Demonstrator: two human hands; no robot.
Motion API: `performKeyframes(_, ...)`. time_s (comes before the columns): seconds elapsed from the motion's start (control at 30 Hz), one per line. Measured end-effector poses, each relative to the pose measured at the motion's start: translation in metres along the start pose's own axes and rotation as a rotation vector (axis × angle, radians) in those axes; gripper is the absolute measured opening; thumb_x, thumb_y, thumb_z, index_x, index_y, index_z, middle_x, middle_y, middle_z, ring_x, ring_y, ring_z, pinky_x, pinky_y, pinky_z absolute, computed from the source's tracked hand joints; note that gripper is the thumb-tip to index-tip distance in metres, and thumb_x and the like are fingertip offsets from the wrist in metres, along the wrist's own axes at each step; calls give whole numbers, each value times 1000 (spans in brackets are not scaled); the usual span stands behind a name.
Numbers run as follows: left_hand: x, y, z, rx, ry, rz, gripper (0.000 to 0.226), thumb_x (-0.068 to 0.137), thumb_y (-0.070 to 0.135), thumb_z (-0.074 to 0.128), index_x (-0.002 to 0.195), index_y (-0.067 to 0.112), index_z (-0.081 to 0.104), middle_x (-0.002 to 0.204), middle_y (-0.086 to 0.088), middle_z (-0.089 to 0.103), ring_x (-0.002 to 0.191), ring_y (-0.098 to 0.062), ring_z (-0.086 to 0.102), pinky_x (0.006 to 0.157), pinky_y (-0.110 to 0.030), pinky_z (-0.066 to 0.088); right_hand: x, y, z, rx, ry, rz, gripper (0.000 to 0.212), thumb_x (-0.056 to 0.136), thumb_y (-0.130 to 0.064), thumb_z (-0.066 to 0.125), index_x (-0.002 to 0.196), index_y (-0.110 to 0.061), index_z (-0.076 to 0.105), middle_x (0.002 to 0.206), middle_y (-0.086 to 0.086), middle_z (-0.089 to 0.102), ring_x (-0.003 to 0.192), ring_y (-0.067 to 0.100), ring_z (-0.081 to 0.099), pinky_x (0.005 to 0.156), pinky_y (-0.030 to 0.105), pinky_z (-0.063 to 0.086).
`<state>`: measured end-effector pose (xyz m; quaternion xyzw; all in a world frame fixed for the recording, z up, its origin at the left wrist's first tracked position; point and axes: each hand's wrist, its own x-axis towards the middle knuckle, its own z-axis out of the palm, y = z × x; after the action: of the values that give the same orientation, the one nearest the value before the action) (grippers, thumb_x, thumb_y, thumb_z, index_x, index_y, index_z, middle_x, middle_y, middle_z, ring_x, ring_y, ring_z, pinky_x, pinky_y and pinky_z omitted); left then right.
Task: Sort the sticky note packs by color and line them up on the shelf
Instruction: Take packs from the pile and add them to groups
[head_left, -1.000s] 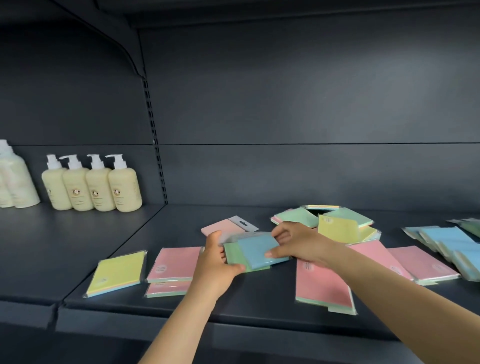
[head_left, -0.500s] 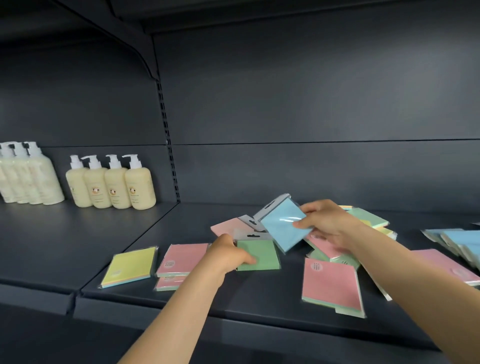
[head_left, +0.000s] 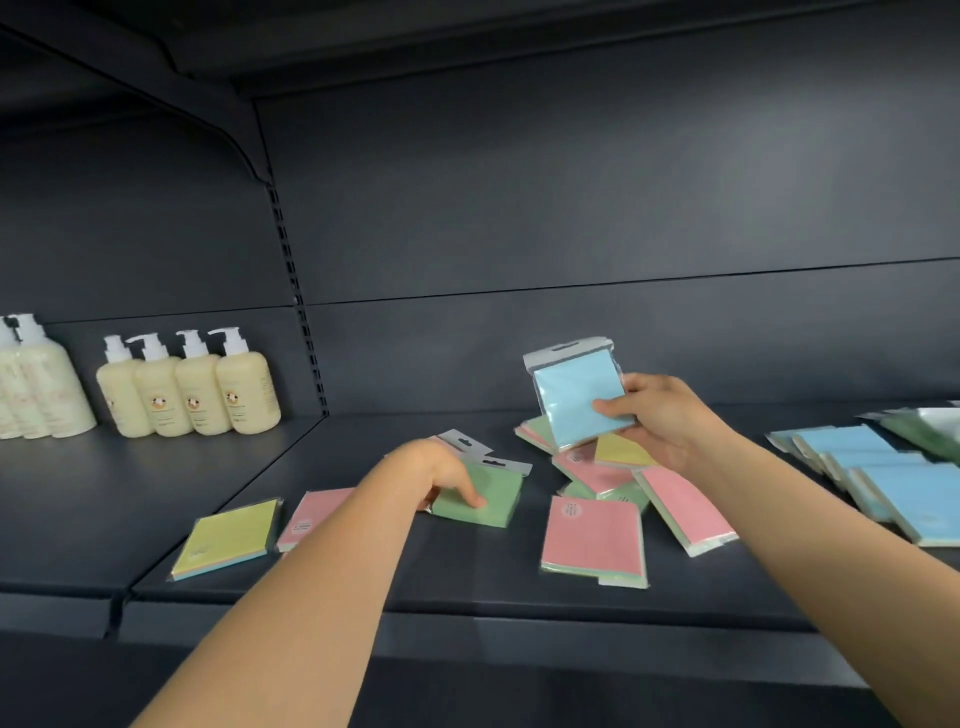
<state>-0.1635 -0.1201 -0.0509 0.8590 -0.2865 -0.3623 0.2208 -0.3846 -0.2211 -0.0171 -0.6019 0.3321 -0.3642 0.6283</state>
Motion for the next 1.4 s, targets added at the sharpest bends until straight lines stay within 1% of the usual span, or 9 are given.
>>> performKeyframes(0.17,-17,4,-1,-226,73,44,16,81,-6,66,80,6,56,87,-8,62,100,-23,58,81,-30,47,-37,-4,-46,186,68,-1,13,86,10,54,90,0,61,91,14,69,83,25,66,73,32,53)
performKeyframes(0.33,-56,15,0,-575,194,238,46,82,-14,59,125,-5,46,119,-22,59,108,-35,60,80,-39,49,-79,-8,-104,287,231,34,18,88,11,46,94,0,58,106,16,64,97,31,61,76,37,50)
performKeyframes(0.5,-127,41,47,-913,30,406,40,85,-18,47,122,-2,48,116,-18,59,92,-31,62,66,-38,54,-137,-7,-149,393,331,45,14,90,6,49,98,-4,55,113,16,62,101,30,61,84,43,50)
performKeyframes(0.73,-212,62,150,-995,-201,458,44,90,-16,43,130,1,46,119,-15,60,102,-29,60,78,-39,49,-228,9,-199,337,473,79,23,89,5,53,111,-2,54,113,16,63,101,29,61,93,43,47)
performKeyframes(0.83,-236,64,192,-1037,-297,492,37,89,-17,44,116,7,49,119,-13,58,110,-29,55,89,-41,46,-266,17,-226,356,545,76,24,91,4,52,113,-3,52,113,15,62,107,31,59,93,44,47)
performKeyframes(0.9,-246,70,219,-1015,-331,489,32,88,-16,47,110,6,51,124,-16,58,110,-31,56,84,-40,49,-291,20,-247,363,572,58,22,92,4,51,113,-2,52,113,16,61,105,31,59,88,42,48)
performKeyframes(1.03,-258,89,256,-990,-334,459,34,85,-15,52,116,2,52,125,-19,59,100,-28,59,68,-34,51,-326,27,-290,364,635,22,19,92,2,50,110,-3,54,113,15,62,105,30,60,82,37,48)
performKeyframes(1.23,-269,127,301,-950,-329,436,34,84,-14,56,114,2,51,126,-17,59,115,-31,57,75,-35,50,-346,29,-352,386,709,-7,24,93,-1,52,117,-3,53,110,12,62,104,27,60,89,38,49)
performKeyframes(1.4,-267,173,341,-933,-275,480,29,84,-13,57,110,1,54,121,-16,61,110,-30,59,86,-36,49,-335,25,-411,376,721,-44,19,93,0,52,112,-2,53,105,11,63,98,24,61,87,37,48)
